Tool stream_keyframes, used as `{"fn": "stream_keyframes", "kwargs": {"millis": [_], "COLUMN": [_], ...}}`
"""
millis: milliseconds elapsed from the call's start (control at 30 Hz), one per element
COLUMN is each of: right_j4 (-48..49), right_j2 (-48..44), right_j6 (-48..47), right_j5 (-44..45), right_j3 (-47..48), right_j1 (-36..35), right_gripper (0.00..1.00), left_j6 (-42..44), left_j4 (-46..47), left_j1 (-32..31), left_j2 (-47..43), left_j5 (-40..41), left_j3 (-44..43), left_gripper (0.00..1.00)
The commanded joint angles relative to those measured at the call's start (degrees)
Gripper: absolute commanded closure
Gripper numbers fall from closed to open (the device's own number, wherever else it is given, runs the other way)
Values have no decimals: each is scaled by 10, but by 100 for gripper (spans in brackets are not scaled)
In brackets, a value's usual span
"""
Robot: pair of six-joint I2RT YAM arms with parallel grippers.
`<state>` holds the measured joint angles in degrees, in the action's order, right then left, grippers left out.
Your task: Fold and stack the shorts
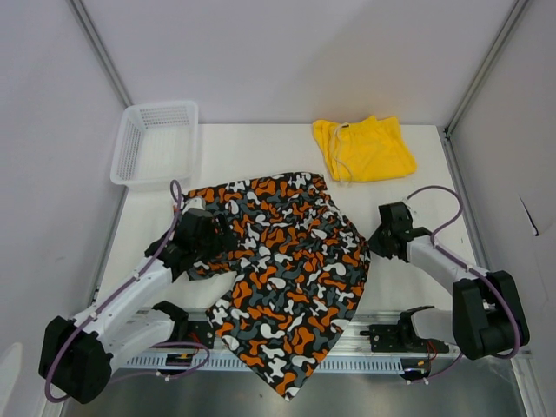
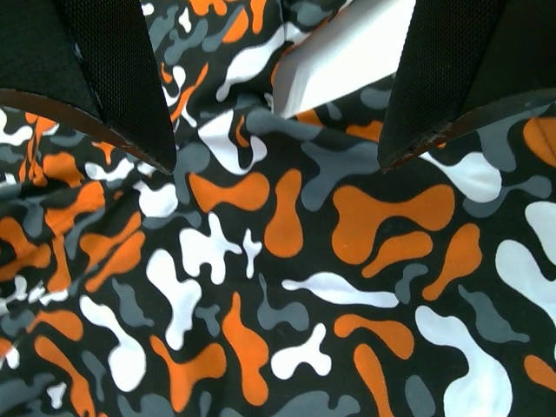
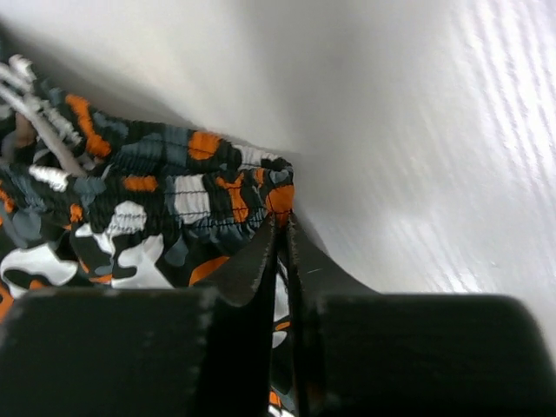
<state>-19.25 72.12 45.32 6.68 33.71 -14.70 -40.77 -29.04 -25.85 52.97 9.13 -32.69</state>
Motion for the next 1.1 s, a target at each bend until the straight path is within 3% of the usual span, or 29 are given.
{"fn": "stream_keyframes", "kwargs": {"millis": [0,100,133,167,233,367,533,700,800,933,1067], "right_j4": [-20,-19,-24,-26,-19,10,102,57,11,-54,-84], "right_j2": [-14,-22,-27,-26,-12,35,118,288,365,427,449], "right_j6": [9,-7,-19,-26,-71,-127,-183,-247,-284,-330,-352], "right_j5": [26,12,12,11,-1,-56,-191,-235,-220,-131,-67], "right_j3": [-11,10,34,47,80,178,259,421,499,559,573], "right_j1": [14,28,28,25,15,-1,-18,-31,-42,-69,-89], "right_gripper": [86,82,77,58,45,40,43,38,26,9,6], "left_j6": [12,15,17,18,20,25,28,18,19,25,24], "left_j4": [73,95,106,109,115,138,151,165,168,155,158], "left_j1": [18,27,30,33,38,63,90,94,96,98,98], "left_j2": [16,47,61,66,73,66,39,10,-6,-14,-23], "left_j5": [-27,-34,-37,-39,-37,-45,-55,-41,-35,-36,-50], "left_j3": [12,17,19,22,30,53,59,69,79,76,79], "left_gripper": [1,1,1,1,1,1,1,1,1,1,1]}}
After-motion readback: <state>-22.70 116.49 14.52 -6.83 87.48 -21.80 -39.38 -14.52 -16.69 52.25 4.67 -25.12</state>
